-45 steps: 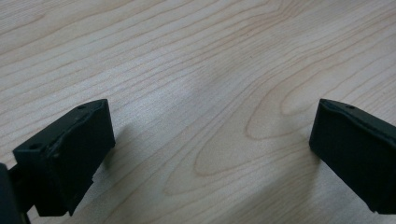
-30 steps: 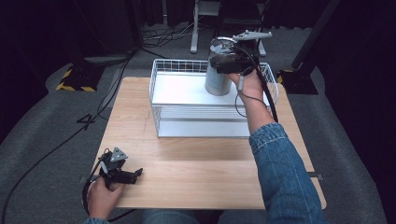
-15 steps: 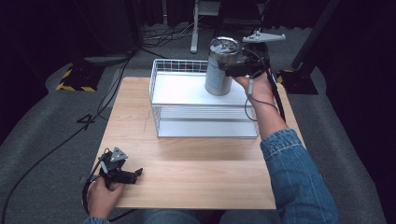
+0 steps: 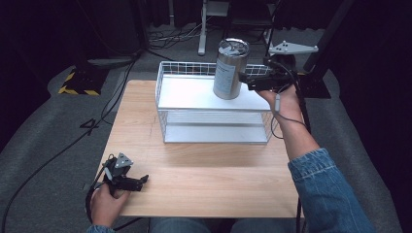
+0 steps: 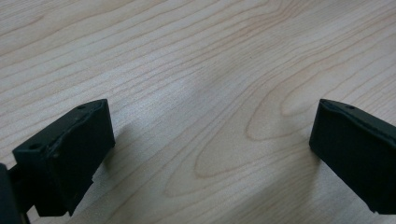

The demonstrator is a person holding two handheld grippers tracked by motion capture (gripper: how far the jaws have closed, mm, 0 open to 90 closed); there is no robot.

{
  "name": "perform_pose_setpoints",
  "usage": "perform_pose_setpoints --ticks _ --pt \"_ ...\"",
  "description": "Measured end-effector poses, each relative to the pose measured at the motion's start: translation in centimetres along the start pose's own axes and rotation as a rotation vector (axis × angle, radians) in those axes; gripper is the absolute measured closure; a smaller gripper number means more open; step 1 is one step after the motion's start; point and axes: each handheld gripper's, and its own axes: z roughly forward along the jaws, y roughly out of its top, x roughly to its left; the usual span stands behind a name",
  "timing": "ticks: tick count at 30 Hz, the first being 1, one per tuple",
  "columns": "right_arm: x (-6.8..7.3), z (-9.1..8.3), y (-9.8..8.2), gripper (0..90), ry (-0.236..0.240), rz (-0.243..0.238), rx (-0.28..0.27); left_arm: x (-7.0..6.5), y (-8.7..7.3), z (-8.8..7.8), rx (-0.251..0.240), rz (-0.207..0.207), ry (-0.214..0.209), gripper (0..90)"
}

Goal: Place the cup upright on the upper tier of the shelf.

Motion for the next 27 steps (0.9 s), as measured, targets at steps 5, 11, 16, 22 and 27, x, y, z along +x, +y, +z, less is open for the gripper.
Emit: perform_pose_setpoints --ticks 5,11,16,22,27 --pt "0.3 -2.2 -0.7 0.0 0.021 -0.022 -0.015 0.0 0.0 0.0 0.0 -0.004 -0.002 0.4" --pt "0.5 -3.9 -1.7 0.0 0.033 -0.024 -0.019 0.0 0.0 0.0 -0.002 -0.006 -0.002 0.4" --pt "0.3 -5.4 -3.2 0.0 0.039 -0.021 -0.022 0.0 0.0 0.0 -0.001 -0.005 -0.001 0.4" --pt "-0.4 -6.9 -5.1 0.0 0.036 -0.01 -0.021 -0.1 0.0 0.0 0.0 -0.007 -0.002 0.4" --pt "-1.2 -8.0 -6.4 0.0 0.019 0.001 -0.022 0.0 0.0 0.0 -0.001 -0.005 -0.002 0.4"
